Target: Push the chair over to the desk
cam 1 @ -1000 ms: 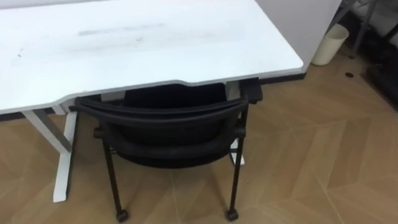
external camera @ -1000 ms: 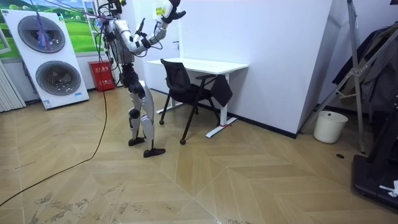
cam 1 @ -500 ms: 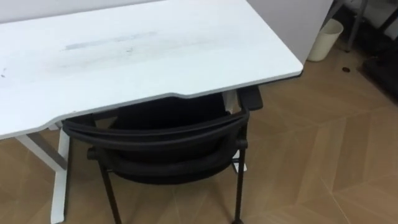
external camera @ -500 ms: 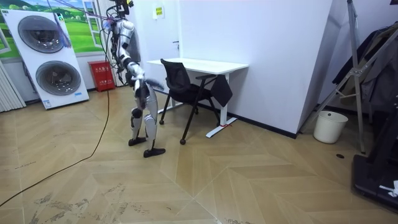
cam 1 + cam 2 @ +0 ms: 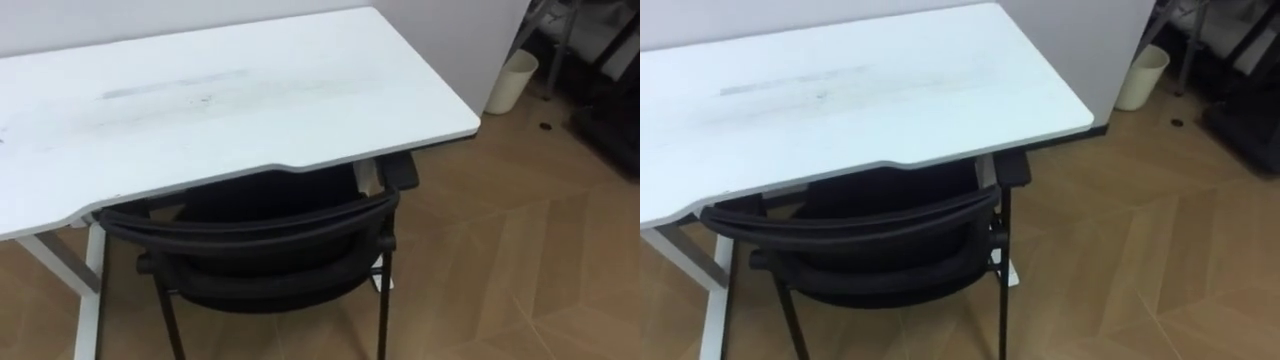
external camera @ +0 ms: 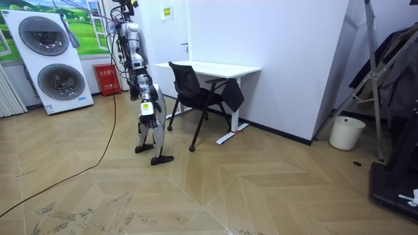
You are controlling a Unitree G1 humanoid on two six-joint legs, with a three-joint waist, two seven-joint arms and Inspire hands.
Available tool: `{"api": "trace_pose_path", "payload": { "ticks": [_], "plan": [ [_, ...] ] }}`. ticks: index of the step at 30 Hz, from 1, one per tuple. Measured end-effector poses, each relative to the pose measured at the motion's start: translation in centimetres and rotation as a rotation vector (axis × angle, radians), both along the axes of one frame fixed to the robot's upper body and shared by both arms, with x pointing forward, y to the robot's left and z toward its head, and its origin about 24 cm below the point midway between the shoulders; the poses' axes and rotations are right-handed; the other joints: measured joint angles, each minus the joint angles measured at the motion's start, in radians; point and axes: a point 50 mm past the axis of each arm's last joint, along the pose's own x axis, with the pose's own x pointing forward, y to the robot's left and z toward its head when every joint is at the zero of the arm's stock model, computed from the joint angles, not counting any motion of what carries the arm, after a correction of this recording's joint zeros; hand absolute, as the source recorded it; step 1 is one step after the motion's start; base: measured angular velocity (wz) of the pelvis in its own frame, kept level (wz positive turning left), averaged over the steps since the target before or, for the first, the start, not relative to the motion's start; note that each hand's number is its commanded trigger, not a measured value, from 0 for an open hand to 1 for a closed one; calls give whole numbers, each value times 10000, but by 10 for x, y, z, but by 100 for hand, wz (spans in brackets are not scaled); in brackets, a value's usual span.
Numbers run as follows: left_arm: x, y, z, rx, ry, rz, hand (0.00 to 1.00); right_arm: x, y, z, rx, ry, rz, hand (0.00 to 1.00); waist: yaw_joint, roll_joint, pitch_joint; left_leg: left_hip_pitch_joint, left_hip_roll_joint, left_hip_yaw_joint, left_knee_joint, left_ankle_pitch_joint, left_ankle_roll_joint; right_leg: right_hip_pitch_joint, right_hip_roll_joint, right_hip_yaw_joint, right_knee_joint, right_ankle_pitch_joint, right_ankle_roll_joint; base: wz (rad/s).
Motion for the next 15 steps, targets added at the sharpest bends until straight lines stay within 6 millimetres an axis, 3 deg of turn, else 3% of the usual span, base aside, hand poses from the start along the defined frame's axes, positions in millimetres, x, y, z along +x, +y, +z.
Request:
{"api": "trace_pose_path", "payload": {
  "ticks": [4, 6, 7, 11, 15],
  "plan": [
    [58, -7, -1, -883, -1736, -1276, 0, 43, 3, 0, 301, -1835, -379, 0, -38, 43, 85, -218, 16, 3, -9, -2, -3, -189, 25, -27, -37, 0, -1, 0],
    [74, -12, 0, -1297, -2263, -1693, 0, 51, 6, 0, 720, -2349, -604, 0, -40, 39, 156, -300, 17, -46, -27, -2, -3, -229, 24, -96, -101, 1, 0, 7],
    [80, -15, 0, -1604, -2468, -1904, 0, 52, 9, -1, 1037, -2581, -651, 0, -53, 20, 142, -358, 19, -60, -45, -1, -4, -265, 25, -132, -136, 1, 1, 6],
    [83, -23, -1, -2516, -2852, -2045, 0, 52, 18, -4, 1969, -3024, -544, 0, -47, -73, 146, -380, 28, 57, -53, 5, -2, -359, 40, -102, -147, -9, 15, -5],
    [76, -27, -2, -3146, -2981, -2109, 0, 47, 31, -7, 3008, -3415, -628, 0, 0, -144, 100, -361, 32, 257, -18, 8, -2, -369, 39, -99, -168, -9, 15, -6]
  ]
}}
